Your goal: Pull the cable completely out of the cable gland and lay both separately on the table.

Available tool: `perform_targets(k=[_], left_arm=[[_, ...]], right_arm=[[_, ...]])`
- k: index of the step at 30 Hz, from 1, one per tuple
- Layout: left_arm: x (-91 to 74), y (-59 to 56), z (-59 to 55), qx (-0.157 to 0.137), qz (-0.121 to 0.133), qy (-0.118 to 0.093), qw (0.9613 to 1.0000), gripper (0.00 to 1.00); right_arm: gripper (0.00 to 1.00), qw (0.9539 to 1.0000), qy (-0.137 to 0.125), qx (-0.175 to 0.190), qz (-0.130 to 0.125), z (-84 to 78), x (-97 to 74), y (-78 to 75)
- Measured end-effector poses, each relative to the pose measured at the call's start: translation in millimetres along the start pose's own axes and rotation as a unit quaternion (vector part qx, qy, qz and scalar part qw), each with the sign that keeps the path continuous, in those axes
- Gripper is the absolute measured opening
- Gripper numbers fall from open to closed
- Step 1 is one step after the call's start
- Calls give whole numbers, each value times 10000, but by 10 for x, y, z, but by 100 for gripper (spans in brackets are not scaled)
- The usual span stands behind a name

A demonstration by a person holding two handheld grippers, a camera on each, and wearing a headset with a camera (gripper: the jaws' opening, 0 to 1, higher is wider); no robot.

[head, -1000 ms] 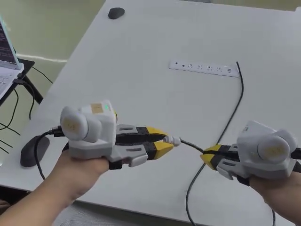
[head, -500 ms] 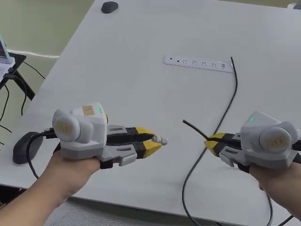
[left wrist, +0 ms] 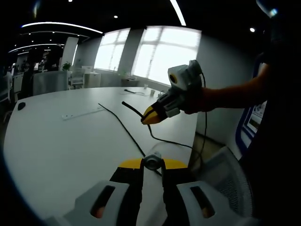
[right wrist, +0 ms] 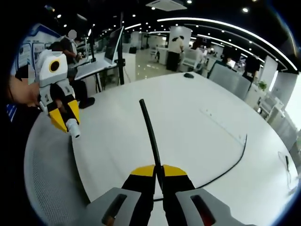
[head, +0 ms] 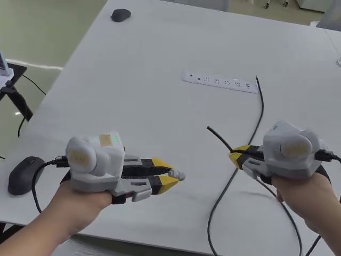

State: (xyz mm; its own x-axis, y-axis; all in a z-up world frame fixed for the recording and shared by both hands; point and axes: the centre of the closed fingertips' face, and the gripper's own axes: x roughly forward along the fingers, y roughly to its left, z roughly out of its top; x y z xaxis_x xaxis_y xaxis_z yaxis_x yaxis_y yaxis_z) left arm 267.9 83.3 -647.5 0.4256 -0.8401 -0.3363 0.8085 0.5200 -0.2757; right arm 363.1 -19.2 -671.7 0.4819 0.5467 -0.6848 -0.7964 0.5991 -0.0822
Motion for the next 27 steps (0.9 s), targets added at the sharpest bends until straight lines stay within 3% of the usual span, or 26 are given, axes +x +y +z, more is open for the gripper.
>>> perform_targets(k=[6, 13, 20, 27], left_arm=[[-141, 92, -89, -62, -47, -32, 10000, 15], [-300, 200, -223, -127, -48, -45, 9999, 15], [-438, 316, -388, -238, -20, -41, 9997, 15], [-545, 455, -530, -374, 37, -82, 9993, 15]], right_arm=[[0, 10000, 22, -4, -7, 261, 258, 7], [0, 9990, 76, -420, 153, 507, 530, 233], [0, 9940, 205, -938, 532, 573, 819, 559], [0, 9882, 385, -1229, 830, 566, 1066, 822]])
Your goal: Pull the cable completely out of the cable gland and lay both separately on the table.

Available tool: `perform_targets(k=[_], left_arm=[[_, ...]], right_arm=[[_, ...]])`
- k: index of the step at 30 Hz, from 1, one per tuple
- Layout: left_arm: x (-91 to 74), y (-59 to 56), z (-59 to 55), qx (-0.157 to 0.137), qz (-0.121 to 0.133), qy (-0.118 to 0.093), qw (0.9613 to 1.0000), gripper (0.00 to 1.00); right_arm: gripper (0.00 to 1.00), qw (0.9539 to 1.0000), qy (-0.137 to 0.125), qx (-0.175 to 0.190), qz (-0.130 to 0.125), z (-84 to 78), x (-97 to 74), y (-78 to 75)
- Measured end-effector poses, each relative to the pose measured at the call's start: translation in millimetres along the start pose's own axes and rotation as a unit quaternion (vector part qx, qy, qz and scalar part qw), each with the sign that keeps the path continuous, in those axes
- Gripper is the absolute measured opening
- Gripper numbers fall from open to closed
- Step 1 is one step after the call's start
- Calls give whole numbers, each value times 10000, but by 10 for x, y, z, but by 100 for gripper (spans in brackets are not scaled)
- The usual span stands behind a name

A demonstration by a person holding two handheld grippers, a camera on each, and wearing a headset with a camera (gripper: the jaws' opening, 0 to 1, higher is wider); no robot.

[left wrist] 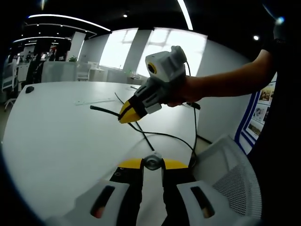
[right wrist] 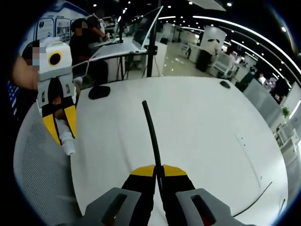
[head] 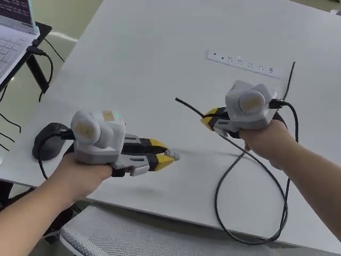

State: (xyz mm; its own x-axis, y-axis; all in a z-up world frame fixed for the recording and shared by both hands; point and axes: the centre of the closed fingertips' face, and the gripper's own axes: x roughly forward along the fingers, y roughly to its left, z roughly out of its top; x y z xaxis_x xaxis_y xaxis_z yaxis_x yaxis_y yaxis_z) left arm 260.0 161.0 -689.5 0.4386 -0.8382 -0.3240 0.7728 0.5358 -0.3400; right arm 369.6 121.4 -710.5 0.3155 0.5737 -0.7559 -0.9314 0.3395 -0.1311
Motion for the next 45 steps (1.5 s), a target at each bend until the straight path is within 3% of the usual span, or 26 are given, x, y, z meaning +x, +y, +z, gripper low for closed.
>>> perform_targets(k=[4, 8, 20, 30, 45], left_arm=[[-41, 98, -57, -22, 82, -85, 9999, 15], [-52, 155, -133, -56, 89, -117, 9999, 15], [-79, 327, -447, -150, 171, -28, 9997, 15], [-44, 418, -681, -268, 254, 67, 9993, 15], [-45, 579, -961, -391, 437, 254, 9980, 15]], right_arm=[[0, 9999, 41, -104, 123, 56, 127, 103], [0, 9979, 139, -496, 382, 132, 299, 273], [0, 9943, 162, -750, 747, 249, 754, 525], [0, 9892, 352, -913, 1087, 173, 984, 749], [0, 9874, 659, -930, 1097, 20, 1189, 840]])
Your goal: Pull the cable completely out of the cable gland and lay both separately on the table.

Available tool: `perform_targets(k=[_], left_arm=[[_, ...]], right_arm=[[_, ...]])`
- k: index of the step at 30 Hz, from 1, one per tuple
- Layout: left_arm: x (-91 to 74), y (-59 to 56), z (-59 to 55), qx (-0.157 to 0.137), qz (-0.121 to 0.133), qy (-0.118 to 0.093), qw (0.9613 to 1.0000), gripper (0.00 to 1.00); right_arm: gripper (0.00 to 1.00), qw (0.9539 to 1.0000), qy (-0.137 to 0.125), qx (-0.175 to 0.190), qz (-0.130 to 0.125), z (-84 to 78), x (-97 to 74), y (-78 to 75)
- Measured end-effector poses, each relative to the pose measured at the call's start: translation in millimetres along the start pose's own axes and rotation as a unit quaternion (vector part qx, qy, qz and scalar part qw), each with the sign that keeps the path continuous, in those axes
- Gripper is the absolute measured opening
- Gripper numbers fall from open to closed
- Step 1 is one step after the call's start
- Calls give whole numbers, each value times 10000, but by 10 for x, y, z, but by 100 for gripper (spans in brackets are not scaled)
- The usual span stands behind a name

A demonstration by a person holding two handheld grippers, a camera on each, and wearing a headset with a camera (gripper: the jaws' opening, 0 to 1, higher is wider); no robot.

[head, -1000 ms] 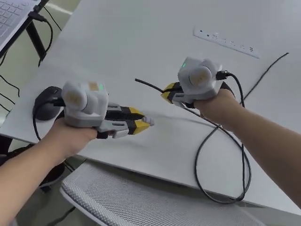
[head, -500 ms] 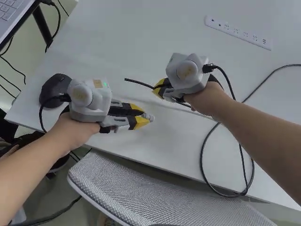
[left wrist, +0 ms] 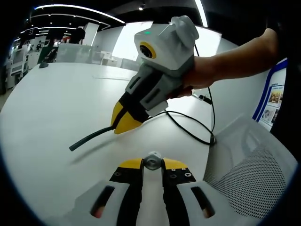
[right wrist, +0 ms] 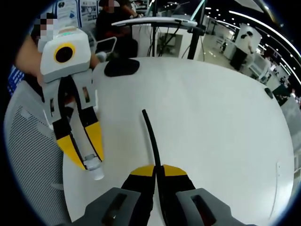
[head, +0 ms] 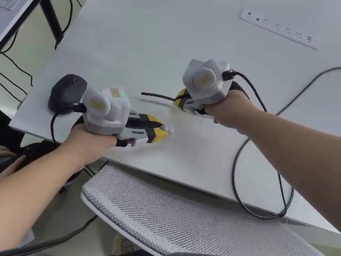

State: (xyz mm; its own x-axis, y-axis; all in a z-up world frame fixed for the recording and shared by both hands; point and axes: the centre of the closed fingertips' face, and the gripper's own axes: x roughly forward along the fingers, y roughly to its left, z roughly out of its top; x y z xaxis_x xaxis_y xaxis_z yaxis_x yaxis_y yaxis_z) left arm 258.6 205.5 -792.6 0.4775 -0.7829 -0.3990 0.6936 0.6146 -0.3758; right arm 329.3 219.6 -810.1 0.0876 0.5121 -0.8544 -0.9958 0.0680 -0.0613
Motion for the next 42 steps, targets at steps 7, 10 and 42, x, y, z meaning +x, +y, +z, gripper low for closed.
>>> perform_targets(k=[7, 10, 42], left_arm=[[11, 52, -79, -40, 86, 54, 9999, 15], [18, 78, -104, -35, 125, 75, 9999, 15], [24, 29, -156, 129, 173, 238, 9995, 17]], right_arm=[[0, 10000, 14, 70, -9, -21, 28, 5], [1, 9999, -3, 133, -9, -27, 33, 3], [5, 9998, 155, -18, -102, -45, 60, 15]])
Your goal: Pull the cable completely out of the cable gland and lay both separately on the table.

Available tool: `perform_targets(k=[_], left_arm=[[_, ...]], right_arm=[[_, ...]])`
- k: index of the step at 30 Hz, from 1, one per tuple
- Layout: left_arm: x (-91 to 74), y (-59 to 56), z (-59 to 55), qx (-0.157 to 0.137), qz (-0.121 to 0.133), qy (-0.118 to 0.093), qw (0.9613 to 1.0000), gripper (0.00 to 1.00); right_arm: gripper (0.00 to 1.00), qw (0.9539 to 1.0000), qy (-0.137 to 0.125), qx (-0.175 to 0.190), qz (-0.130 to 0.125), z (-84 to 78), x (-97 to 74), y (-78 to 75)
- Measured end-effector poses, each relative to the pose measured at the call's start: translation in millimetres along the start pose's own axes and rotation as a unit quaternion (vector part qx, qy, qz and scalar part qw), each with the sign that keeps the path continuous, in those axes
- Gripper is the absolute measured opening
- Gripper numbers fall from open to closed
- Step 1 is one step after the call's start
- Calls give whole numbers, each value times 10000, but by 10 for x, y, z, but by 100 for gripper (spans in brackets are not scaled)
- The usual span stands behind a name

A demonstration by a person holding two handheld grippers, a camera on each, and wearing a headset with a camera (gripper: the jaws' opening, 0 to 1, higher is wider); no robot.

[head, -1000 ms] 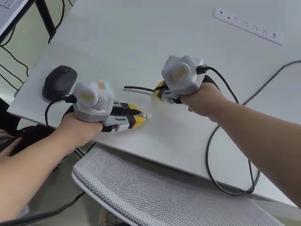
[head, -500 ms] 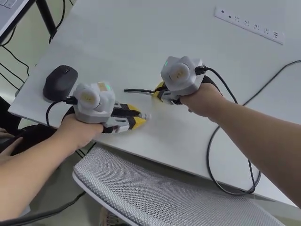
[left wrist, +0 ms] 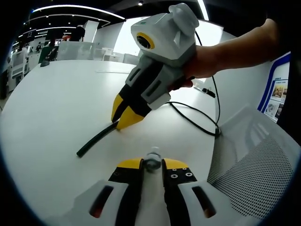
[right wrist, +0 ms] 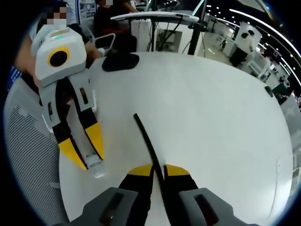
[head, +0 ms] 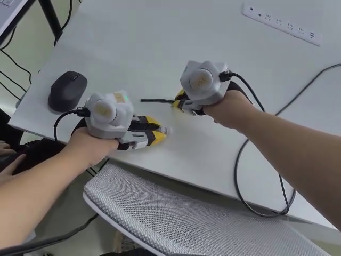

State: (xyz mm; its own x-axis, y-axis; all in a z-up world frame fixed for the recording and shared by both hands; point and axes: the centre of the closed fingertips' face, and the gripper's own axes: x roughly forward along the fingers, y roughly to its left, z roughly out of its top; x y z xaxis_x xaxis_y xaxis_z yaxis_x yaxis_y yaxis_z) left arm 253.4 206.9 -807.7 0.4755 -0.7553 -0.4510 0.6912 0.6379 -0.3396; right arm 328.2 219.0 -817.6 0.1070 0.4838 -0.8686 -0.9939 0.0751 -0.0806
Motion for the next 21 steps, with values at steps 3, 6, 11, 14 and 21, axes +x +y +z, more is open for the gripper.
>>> perform_targets(k=[3, 6, 11, 14, 21], left_arm=[[1, -7, -1, 25, -1, 14, 10000, 18], [1, -9, 8, 34, 4, 1, 10000, 19], [-17, -26, 46, 17, -5, -64, 10000, 20], [-25, -27, 59, 4, 3, -73, 10000, 21], [-57, -55, 109, -64, 20, -112, 9999, 28]], right_arm=[[7, 10000, 17, -24, -37, 6, 2, -4], [10, 10000, 1, -19, -83, 16, 4, -19], [13, 9994, -179, 93, -295, 101, -73, -86], [16, 9988, -254, 271, -310, 112, -136, -101], [24, 9978, -317, 414, -415, 53, -401, -123]])
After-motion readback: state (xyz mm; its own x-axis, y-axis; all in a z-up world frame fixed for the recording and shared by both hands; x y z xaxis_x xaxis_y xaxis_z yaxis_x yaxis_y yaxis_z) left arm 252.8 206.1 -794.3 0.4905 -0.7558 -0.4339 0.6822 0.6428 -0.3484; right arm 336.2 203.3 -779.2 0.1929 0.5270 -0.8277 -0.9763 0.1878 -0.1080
